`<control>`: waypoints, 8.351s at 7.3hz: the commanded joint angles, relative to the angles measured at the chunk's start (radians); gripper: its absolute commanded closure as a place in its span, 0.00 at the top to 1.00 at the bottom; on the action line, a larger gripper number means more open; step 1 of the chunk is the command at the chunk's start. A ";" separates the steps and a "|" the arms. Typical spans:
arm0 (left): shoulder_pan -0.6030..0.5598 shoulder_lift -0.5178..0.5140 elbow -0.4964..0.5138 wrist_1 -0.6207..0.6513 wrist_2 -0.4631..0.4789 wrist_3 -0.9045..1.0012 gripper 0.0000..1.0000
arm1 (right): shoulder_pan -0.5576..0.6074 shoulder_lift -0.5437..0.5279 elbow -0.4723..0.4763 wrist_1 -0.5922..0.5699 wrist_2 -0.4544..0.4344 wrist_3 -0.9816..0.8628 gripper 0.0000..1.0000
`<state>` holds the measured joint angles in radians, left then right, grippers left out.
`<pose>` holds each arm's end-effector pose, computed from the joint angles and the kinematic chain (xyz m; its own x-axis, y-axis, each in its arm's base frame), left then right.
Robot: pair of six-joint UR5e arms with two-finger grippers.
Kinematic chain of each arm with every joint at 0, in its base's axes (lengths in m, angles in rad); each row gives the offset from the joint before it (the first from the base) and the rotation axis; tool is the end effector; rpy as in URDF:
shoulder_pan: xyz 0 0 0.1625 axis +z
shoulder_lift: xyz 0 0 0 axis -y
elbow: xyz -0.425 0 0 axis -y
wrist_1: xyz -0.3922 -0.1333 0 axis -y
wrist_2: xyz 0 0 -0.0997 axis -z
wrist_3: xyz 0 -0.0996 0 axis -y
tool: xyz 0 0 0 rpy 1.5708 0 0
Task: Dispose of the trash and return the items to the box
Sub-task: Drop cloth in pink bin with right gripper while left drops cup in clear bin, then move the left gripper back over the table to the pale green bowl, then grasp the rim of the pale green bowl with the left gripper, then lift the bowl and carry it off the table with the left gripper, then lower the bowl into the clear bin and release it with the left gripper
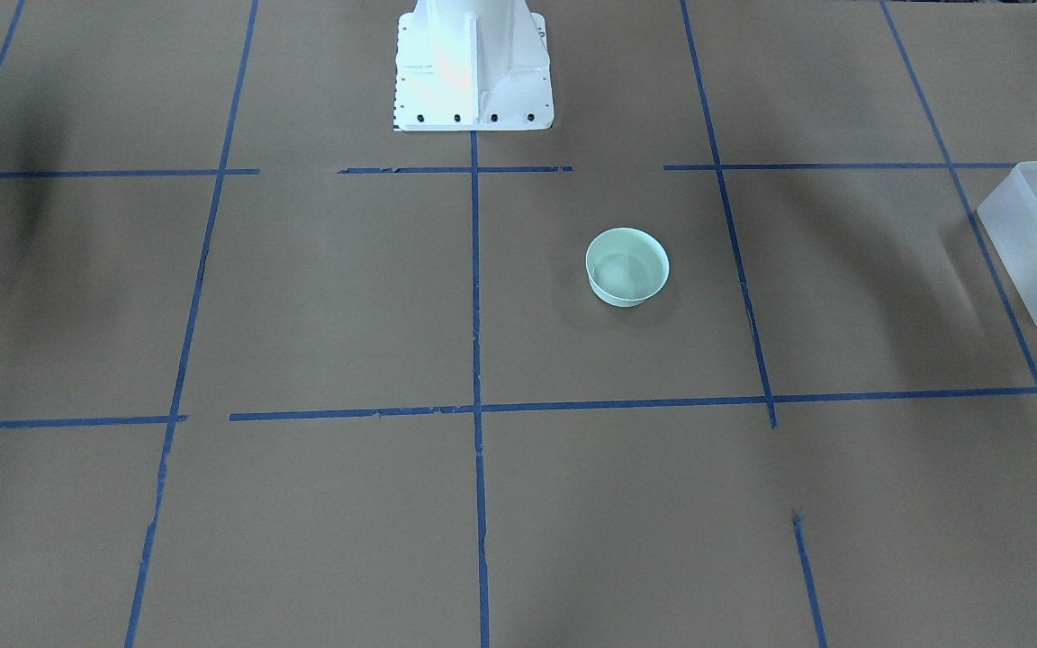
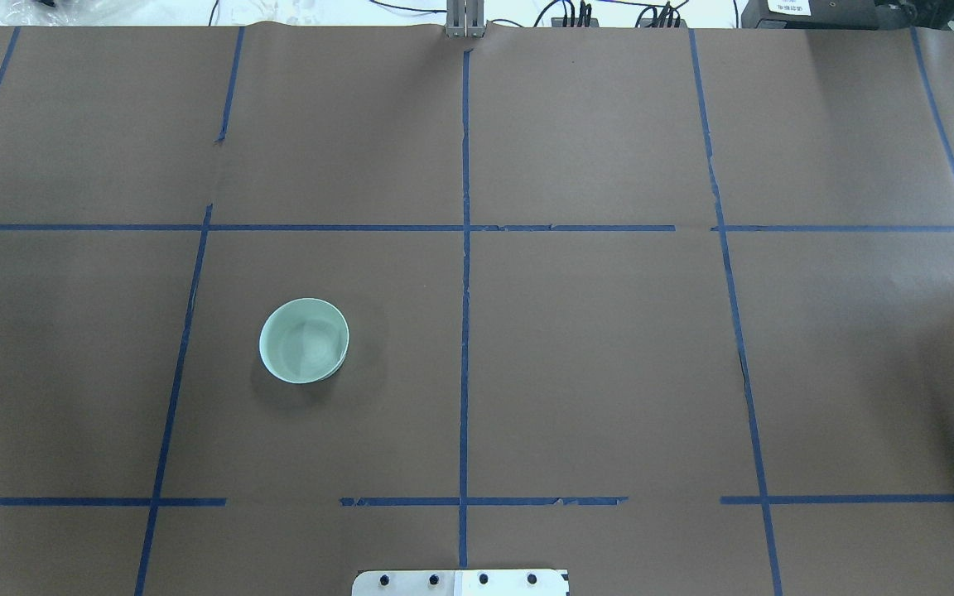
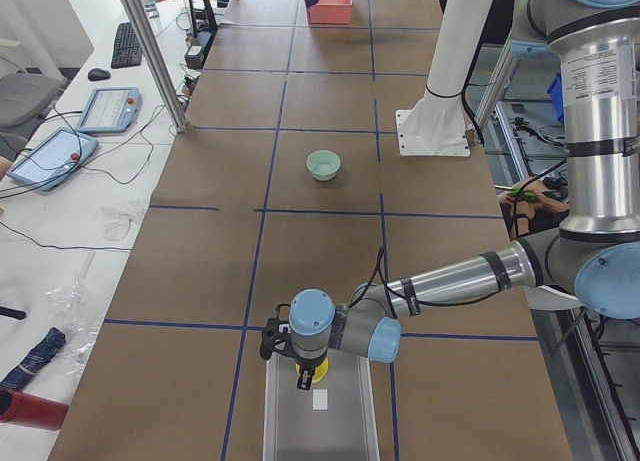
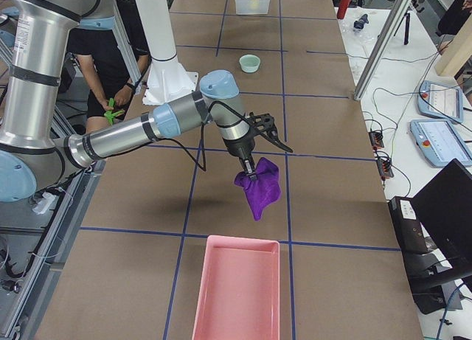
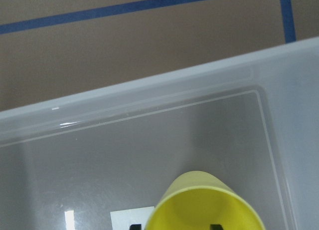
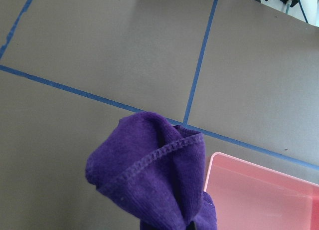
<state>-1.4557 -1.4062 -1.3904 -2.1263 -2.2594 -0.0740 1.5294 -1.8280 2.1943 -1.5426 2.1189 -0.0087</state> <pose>-0.0221 -0.4183 0.7688 0.7580 0.1482 -0.6352 -0.0564 0.9851 0.1624 0.0655 -0.3858 0.4732 0.8441 -0.2434 0.4777 0.0455 0.9203 0.3885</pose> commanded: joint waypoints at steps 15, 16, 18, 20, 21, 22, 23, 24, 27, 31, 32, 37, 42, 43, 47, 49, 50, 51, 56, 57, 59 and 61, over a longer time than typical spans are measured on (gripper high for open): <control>0.607 -0.163 -0.595 -0.063 0.199 -1.096 1.00 | 0.273 0.010 -0.552 0.265 0.036 -0.410 1.00; 0.699 -0.183 -0.593 -0.060 0.278 -1.169 1.00 | 0.272 0.009 -0.532 0.260 0.068 -0.403 1.00; 0.774 -0.195 -0.593 -0.054 0.310 -1.237 0.99 | 0.223 0.015 -0.518 0.259 0.236 -0.155 1.00; 0.849 -0.200 -0.579 -0.052 0.374 -1.282 0.99 | 0.110 0.015 -0.451 0.254 0.256 0.034 1.00; 0.880 -0.239 -0.561 -0.019 0.389 -1.314 0.99 | 0.041 0.018 -0.414 0.254 0.256 0.153 1.00; 0.897 -0.328 -0.515 0.062 0.415 -1.328 0.99 | -0.003 0.022 -0.389 0.254 0.256 0.223 1.00; 0.916 -0.386 -0.474 0.119 0.455 -1.330 0.98 | -0.029 0.041 -0.389 0.254 0.256 0.245 1.00; 0.932 -0.392 -0.454 0.120 0.472 -1.330 0.96 | -0.055 0.044 -0.390 0.254 0.256 0.266 1.00; 0.939 -0.390 -0.434 0.120 0.477 -1.337 0.64 | -0.124 0.068 -0.363 0.199 0.245 0.299 1.00; 0.943 -0.392 -0.437 0.121 0.471 -1.339 0.00 | -0.127 0.087 -0.355 0.184 0.239 0.282 1.00; 0.934 -0.392 -0.465 0.123 0.465 -1.339 0.00 | -0.139 0.096 -0.355 0.184 0.239 0.280 1.00; 0.677 -0.366 -0.581 0.250 0.289 -1.177 0.00 | -0.105 0.093 -0.386 0.165 0.245 0.194 1.00; 0.490 -0.284 -0.555 0.252 0.194 -0.873 0.00 | 0.074 0.156 -0.378 -0.134 0.251 -0.112 1.00; 0.424 -0.246 -0.541 0.250 0.152 -0.783 0.00 | 0.075 0.147 -0.384 -0.134 0.253 -0.113 1.00; 0.124 -0.153 -0.408 0.250 0.144 -0.328 0.00 | 0.075 0.134 -0.395 -0.125 0.254 -0.099 1.00; -0.025 -0.134 -0.282 0.250 0.152 -0.132 0.00 | 0.075 0.134 -0.387 -0.125 0.254 -0.097 1.00; -0.079 -0.137 -0.203 0.249 0.158 -0.043 0.00 | 0.075 0.136 -0.387 -0.125 0.253 -0.096 1.00; -0.133 -0.136 -0.126 0.247 0.161 0.053 0.00 | 0.074 0.137 -0.386 -0.123 0.253 -0.096 1.00; -0.245 -0.051 -0.015 0.232 0.196 0.307 0.00 | 0.074 0.145 -0.383 -0.122 0.250 -0.096 1.00; -0.268 -0.037 -0.015 0.232 0.214 0.328 0.00 | 0.075 0.145 -0.381 -0.122 0.250 -0.096 1.00; -0.270 -0.027 -0.016 0.232 0.215 0.327 0.73 | 0.074 0.147 -0.381 -0.122 0.250 -0.096 1.00; -0.272 -0.031 -0.021 0.233 0.213 0.316 1.00 | 0.074 0.150 -0.381 -0.122 0.250 -0.096 1.00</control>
<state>-1.7263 -1.4355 -1.4090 -1.8934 -2.0462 0.2454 1.6036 -1.6799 1.8131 -1.6644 2.3685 -0.1043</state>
